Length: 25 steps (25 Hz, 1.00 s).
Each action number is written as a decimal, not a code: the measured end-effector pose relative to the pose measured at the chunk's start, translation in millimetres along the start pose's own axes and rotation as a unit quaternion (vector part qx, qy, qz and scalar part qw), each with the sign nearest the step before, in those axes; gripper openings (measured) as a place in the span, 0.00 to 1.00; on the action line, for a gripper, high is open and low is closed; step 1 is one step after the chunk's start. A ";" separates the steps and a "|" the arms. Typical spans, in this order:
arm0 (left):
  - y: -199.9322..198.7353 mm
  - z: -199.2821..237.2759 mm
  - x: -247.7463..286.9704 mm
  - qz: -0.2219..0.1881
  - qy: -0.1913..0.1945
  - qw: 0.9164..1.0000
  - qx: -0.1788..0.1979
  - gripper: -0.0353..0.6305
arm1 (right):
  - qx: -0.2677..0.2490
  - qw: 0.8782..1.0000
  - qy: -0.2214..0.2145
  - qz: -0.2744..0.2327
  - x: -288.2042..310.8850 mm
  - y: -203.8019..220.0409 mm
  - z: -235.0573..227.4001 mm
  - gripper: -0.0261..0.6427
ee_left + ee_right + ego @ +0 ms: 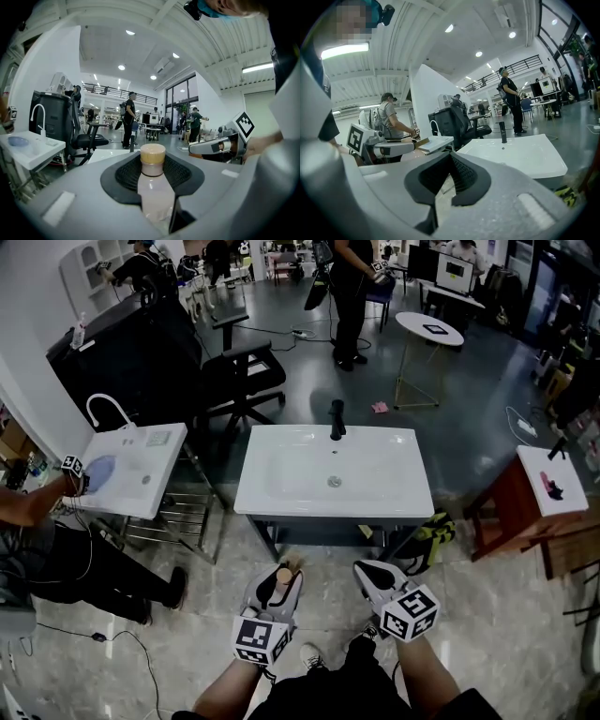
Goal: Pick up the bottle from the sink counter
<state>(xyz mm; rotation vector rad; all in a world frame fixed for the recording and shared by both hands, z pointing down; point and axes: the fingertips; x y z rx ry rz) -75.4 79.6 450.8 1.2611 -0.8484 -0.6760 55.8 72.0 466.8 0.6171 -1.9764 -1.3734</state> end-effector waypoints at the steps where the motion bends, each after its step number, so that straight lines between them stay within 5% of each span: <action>1: 1.2 0.7 0.2 0.000 0.000 1.000 0.000 0.26 | 0.000 1.000 0.000 0.000 0.8 1.0 0.0 0.04; 25: 7.0 2.4 1.2 0.004 -0.002 1.000 -0.004 0.26 | 0.005 1.000 0.002 0.002 1.8 5.1 -0.7 0.04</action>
Point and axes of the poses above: the fingertips, and each gripper's own axes: x forward along the fingers, z to its left, y out of its underside, and after that the axes turned 1 degree about z, right-handed
